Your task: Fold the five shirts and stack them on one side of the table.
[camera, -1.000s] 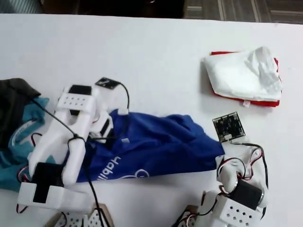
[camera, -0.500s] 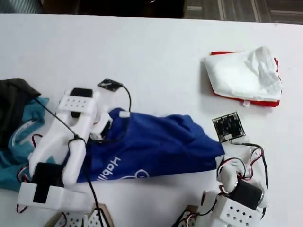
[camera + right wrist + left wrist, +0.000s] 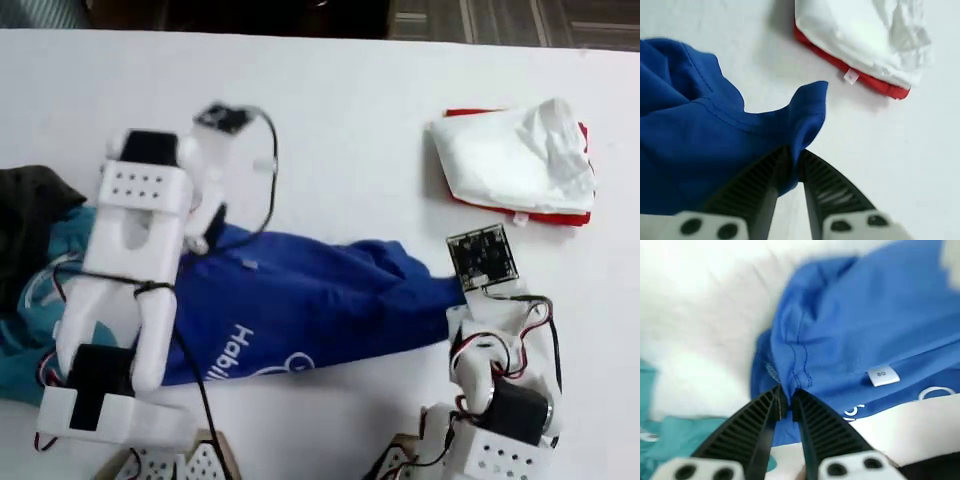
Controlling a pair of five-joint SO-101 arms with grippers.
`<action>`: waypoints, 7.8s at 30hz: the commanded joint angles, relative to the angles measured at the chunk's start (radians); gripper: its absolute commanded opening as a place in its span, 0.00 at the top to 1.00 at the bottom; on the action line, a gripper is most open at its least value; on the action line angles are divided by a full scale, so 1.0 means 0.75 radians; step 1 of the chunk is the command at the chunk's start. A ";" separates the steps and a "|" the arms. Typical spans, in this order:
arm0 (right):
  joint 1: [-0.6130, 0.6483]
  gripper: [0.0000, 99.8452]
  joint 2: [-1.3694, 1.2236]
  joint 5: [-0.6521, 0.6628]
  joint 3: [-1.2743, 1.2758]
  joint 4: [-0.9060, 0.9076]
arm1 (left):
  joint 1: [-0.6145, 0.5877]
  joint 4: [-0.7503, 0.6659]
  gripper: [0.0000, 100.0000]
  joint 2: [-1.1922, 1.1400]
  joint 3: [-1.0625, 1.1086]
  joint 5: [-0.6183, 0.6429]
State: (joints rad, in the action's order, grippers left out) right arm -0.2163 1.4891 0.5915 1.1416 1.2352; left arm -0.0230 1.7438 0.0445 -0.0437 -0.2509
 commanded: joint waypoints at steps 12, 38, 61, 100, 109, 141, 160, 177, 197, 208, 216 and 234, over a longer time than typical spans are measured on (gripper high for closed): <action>0.062 0.98 -0.961 -0.252 -1.236 0.099 | -0.288 0.057 0.97 0.068 -0.801 -0.006; 0.363 0.98 -1.132 -0.358 -1.763 0.251 | -0.288 0.008 0.97 0.597 -0.506 0.018; 0.357 0.98 -1.116 -0.264 -2.508 0.267 | -0.317 0.006 0.97 0.888 -0.504 0.020; 0.367 0.98 -1.194 -0.274 -1.919 0.152 | -0.309 -0.070 0.97 0.538 -0.553 0.014; 0.365 0.98 -1.443 -0.272 -1.512 -0.265 | -0.309 -0.395 0.97 -0.104 -0.564 0.012; 0.482 0.98 -2.941 -0.272 -2.179 -0.607 | -0.315 -0.824 0.97 -0.855 -0.566 0.012; 0.400 0.98 -2.716 -0.262 -2.475 0.111 | -0.309 0.014 0.97 -0.863 -0.989 -0.088; 0.420 0.98 -2.135 -0.260 -2.089 0.506 | -0.364 0.027 0.97 -0.245 -0.269 -0.200; 0.294 0.98 -0.846 -0.055 -0.393 0.091 | -0.434 -0.280 0.97 0.419 0.879 -0.401; 0.136 0.98 -0.834 0.137 -0.266 0.181 | -0.464 -0.321 0.97 0.428 0.975 -0.405; 0.144 0.98 -0.834 0.147 -0.168 0.148 | -0.475 -0.333 0.97 0.428 1.040 -0.407; 0.212 0.85 -0.846 0.008 -0.708 0.300 | -0.477 -0.104 0.81 0.428 0.418 -0.395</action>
State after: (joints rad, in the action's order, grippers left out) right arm -0.0675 0.8339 0.6743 0.7595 1.4684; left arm -0.3759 1.6318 0.3391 0.4396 -0.5455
